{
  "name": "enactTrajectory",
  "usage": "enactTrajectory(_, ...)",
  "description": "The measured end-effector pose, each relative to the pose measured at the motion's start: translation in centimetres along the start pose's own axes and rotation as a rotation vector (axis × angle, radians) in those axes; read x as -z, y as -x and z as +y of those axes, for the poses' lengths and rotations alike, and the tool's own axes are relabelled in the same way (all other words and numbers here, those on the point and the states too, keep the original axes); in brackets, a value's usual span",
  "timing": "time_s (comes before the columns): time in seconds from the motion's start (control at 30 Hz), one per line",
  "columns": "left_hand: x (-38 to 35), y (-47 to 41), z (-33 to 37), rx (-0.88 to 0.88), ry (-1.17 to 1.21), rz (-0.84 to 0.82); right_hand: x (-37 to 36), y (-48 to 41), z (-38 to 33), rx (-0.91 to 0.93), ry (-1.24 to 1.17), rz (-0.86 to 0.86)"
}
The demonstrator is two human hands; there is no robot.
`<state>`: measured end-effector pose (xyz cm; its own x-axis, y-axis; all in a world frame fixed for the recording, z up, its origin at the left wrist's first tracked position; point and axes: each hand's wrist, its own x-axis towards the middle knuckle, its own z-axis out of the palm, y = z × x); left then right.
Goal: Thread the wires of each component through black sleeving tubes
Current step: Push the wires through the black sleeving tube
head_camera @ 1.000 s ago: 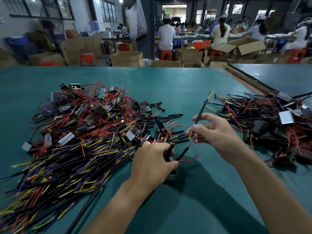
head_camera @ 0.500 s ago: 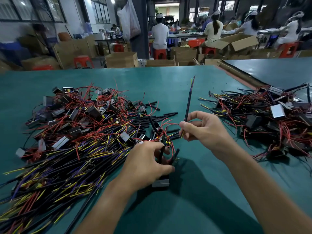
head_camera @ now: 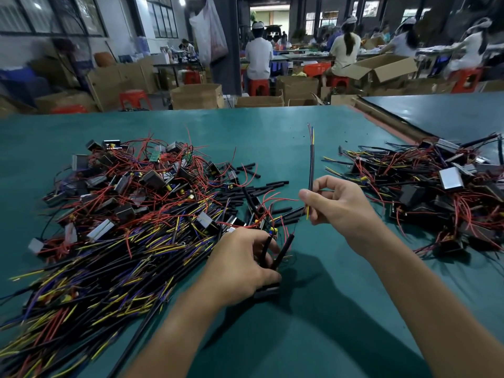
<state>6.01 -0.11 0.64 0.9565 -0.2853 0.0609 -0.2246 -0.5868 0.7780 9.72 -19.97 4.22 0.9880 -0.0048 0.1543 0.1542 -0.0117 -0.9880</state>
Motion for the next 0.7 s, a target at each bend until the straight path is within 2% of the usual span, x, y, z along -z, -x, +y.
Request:
enactTrajectory(0.13, -0.49, 0.14, 0.27, -0.042, -0.085, 0.114, 0.22, 0.19, -0.45, -0.026, -0.054, -0.02)
enactTrajectory(0.33, -0.49, 0.01, 0.84, -0.055, -0.004, 0.174, 0.36, 0.29, -0.96, -0.032, -0.092, -0.076)
enactTrajectory(0.53, -1.04, 0.11, 0.67, -0.095, -0.022, 0.136, 0.05, 0.6, -0.96, -0.022, -0.053, -0.116)
enactTrajectory(0.7, -1.04, 0.1, 0.37, -0.071, 0.07, 0.086, 0.08, 0.73, -0.86, -0.004, -0.043, -0.126)
